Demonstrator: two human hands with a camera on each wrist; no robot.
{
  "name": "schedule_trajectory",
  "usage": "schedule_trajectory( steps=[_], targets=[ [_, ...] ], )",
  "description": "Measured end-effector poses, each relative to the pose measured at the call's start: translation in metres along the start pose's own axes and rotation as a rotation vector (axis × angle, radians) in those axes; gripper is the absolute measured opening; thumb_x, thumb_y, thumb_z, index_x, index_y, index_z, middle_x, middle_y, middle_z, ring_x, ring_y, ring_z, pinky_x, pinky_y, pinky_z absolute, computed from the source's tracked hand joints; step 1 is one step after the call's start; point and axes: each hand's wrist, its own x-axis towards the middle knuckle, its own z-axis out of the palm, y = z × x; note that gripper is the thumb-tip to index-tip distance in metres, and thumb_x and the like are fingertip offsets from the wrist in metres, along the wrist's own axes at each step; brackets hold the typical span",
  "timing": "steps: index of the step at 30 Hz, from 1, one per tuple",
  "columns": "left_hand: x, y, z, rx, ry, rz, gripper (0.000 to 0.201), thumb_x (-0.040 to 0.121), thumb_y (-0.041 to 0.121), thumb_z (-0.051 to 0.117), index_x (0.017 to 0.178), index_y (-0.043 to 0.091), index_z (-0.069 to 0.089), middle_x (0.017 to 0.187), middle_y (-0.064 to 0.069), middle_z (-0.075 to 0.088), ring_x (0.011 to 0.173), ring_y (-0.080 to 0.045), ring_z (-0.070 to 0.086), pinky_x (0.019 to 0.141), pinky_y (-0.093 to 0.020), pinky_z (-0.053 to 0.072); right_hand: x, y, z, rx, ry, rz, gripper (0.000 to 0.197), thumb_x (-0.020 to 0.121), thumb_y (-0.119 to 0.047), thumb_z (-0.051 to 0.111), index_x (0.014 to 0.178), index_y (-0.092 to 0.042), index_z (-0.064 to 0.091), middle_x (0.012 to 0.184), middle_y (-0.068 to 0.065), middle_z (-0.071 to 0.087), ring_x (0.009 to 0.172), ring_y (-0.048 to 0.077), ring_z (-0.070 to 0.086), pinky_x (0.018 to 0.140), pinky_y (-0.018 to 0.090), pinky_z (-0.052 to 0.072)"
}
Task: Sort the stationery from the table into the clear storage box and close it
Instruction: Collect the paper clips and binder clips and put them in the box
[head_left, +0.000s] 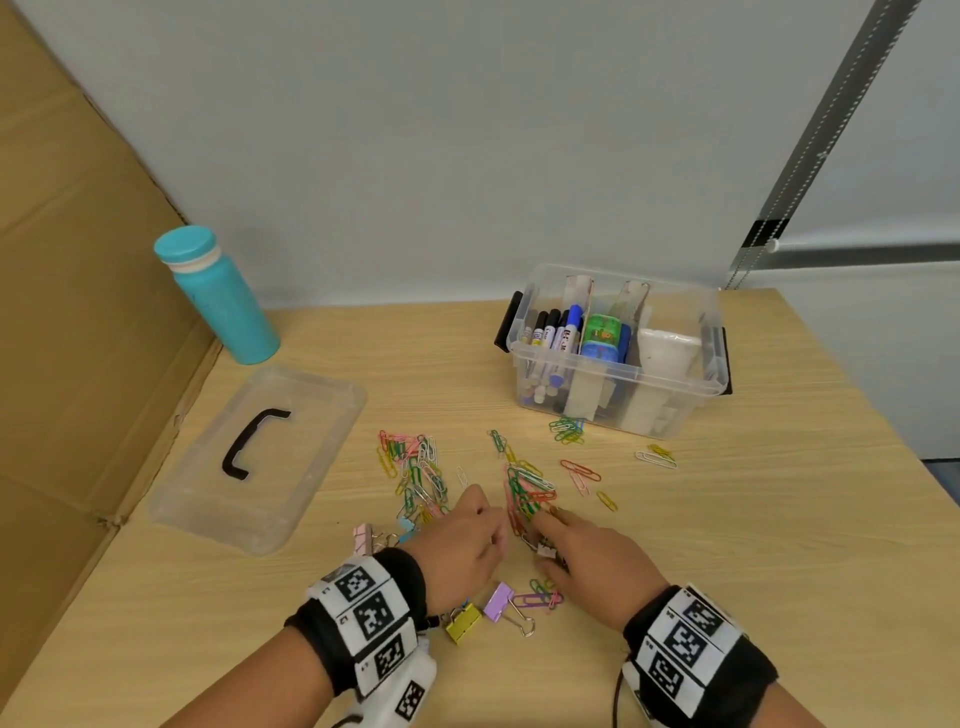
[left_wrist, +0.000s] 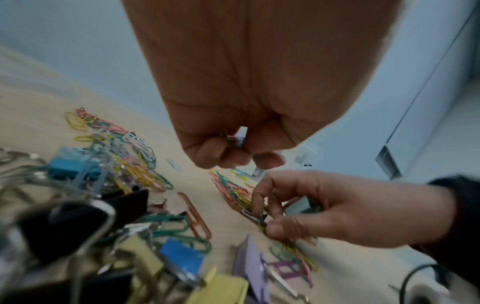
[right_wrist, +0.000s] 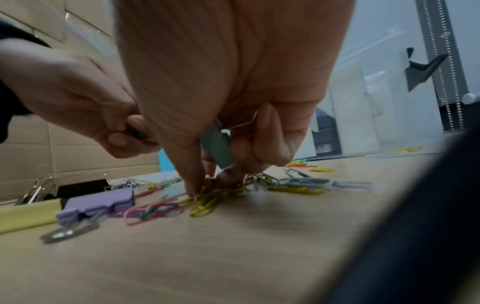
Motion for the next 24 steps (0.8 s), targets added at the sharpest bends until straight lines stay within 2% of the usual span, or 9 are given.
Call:
schedule_trajectory(
  steps=[4, 7, 9, 11, 12, 17, 19, 21, 24],
  targets=[
    [-0.004, 0.003, 0.009, 0.14, -0.063, 0.027, 0.019, 0.096, 0.017, 0.038, 0.105, 0.004, 0.05, 0.108, -0.01, 0.042, 0.083, -0.024, 0.047, 0.072, -0.026, 0.035, 0.005, -0.002, 0.001, 0.019, -0.022, 0.043, 0.024, 0.095, -0.031, 0.042, 0.117, -0.022, 0.041, 0.116, 0.003, 0.053, 0.091, 0.029, 0.059, 0.068, 0.035, 0.044],
    [-0.007, 0.003, 0.01, 0.218, -0.115, 0.023, 0.034, 0.089, 0.033, 0.053, 0.117, 0.015, 0.046, 0.115, -0.004, 0.041, 0.085, -0.019, 0.043, 0.074, -0.025, 0.033, 0.004, 0.003, -0.002, 0.174, 0.003, 0.045, 0.013, 0.095, -0.029, 0.044, 0.105, -0.021, 0.042, 0.091, 0.0, 0.058, 0.077, 0.022, 0.058, 0.068, 0.037, 0.046],
    [-0.006, 0.002, 0.012, 0.299, -0.191, 0.026, 0.052, 0.083, 0.041, 0.062, 0.126, 0.02, 0.041, 0.12, -0.003, 0.04, 0.098, -0.021, 0.046, 0.082, -0.03, 0.039, 0.003, 0.008, -0.004, 0.311, 0.035, 0.041, 0.005, 0.094, -0.025, 0.046, 0.097, -0.023, 0.042, 0.078, -0.002, 0.056, 0.067, 0.017, 0.053, 0.066, 0.037, 0.046],
    [-0.002, 0.001, 0.014, 0.359, -0.244, 0.02, 0.055, 0.082, 0.036, 0.066, 0.128, 0.02, 0.04, 0.123, -0.005, 0.042, 0.109, -0.025, 0.046, 0.091, -0.037, 0.042, 0.002, 0.013, -0.005, 0.434, 0.066, 0.054, 0.009, 0.092, -0.019, 0.048, 0.091, -0.026, 0.042, 0.074, -0.005, 0.054, 0.062, 0.01, 0.048, 0.065, 0.035, 0.046],
    [-0.001, 0.001, 0.015, 0.376, -0.25, 0.021, 0.052, 0.082, 0.032, 0.067, 0.125, 0.02, 0.042, 0.122, -0.006, 0.043, 0.109, -0.027, 0.047, 0.091, -0.039, 0.043, 0.002, 0.016, -0.006, 0.49, 0.078, 0.069, 0.013, 0.091, -0.016, 0.049, 0.09, -0.028, 0.042, 0.074, -0.005, 0.054, 0.062, 0.009, 0.047, 0.065, 0.033, 0.045],
    [0.005, 0.002, 0.013, 0.386, -0.218, 0.049, 0.033, 0.087, 0.022, 0.059, 0.118, 0.017, 0.049, 0.118, -0.006, 0.05, 0.107, -0.027, 0.05, 0.085, -0.034, 0.039, -0.006, 0.025, -0.022, 0.716, 0.099, 0.156, 0.025, 0.094, -0.01, 0.043, 0.097, -0.034, 0.051, 0.07, -0.001, 0.055, 0.063, 0.011, 0.05, 0.064, 0.026, 0.042],
    [0.005, 0.0, 0.011, 0.338, -0.193, 0.051, 0.032, 0.088, 0.024, 0.057, 0.118, 0.018, 0.049, 0.117, -0.005, 0.052, 0.105, -0.024, 0.052, 0.083, -0.031, 0.039, -0.012, 0.025, -0.038, 0.766, 0.093, 0.147, 0.021, 0.096, -0.011, 0.042, 0.098, -0.029, 0.054, 0.069, 0.0, 0.058, 0.053, 0.007, 0.044, 0.054, 0.019, 0.038],
    [0.003, -0.004, 0.006, 0.237, -0.148, 0.048, 0.031, 0.087, 0.024, 0.057, 0.118, 0.02, 0.05, 0.113, -0.002, 0.055, 0.098, -0.02, 0.054, 0.08, -0.029, 0.042, -0.018, 0.025, -0.064, 0.889, 0.109, 0.124, 0.016, 0.098, -0.013, 0.042, 0.097, -0.02, 0.056, 0.067, -0.001, 0.058, 0.047, 0.008, 0.036, 0.044, 0.017, 0.031],
    [0.0, -0.014, -0.006, 0.09, -0.087, 0.016, 0.03, 0.087, 0.024, 0.058, 0.116, 0.024, 0.05, 0.095, 0.003, 0.058, 0.081, -0.015, 0.053, 0.066, -0.023, 0.04, -0.017, 0.035, -0.114, 1.012, 0.272, 0.142, 0.016, 0.097, -0.013, 0.042, 0.091, -0.012, 0.057, 0.066, 0.001, 0.054, 0.045, 0.008, 0.033, 0.042, 0.019, 0.025]
  ],
)
